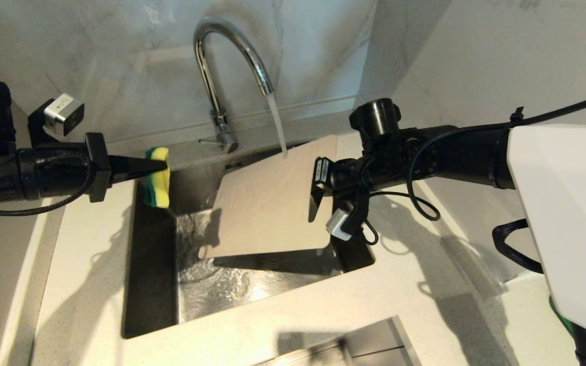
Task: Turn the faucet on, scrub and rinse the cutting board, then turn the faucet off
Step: Scrub the cutting board underwater
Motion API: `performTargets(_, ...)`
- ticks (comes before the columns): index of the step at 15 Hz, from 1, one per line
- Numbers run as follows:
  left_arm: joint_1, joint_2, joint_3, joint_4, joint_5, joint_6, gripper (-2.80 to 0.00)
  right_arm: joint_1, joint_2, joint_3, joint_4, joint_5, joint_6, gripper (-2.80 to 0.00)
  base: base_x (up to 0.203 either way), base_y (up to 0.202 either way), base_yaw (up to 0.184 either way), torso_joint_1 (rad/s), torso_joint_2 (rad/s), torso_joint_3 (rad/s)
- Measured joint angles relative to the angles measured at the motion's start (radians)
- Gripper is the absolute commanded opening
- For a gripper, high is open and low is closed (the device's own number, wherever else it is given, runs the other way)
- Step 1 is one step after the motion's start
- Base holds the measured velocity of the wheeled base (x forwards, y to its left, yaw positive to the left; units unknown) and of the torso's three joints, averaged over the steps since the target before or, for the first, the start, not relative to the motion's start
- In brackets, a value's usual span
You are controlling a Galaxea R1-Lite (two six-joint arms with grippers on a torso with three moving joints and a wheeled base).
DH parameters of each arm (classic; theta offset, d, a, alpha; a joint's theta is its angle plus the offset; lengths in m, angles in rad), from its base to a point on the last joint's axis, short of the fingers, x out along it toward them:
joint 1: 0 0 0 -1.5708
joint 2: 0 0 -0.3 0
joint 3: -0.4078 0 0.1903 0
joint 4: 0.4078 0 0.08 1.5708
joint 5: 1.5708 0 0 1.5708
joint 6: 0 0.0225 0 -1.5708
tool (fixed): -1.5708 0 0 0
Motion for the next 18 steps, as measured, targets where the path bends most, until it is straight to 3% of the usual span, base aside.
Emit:
performTargets(13, -0.062, 0.032, 0.017, -0.006, 0.001, -0.006, -2.80, 0.111, -0.093, 0.060, 0.005, 0.024, 0.001, -2.80, 0.000, 0.000, 0.000, 0.000, 0.00, 0.000)
performTargets(18, -0.160, 0.060, -0.086, 0.004, 0.005, -0.028, -2.80, 0.132, -0.117, 0.076, 0.003, 0.025, 0.001, -2.80, 0.000, 0.000, 0.000, 0.000, 0.00, 0.000)
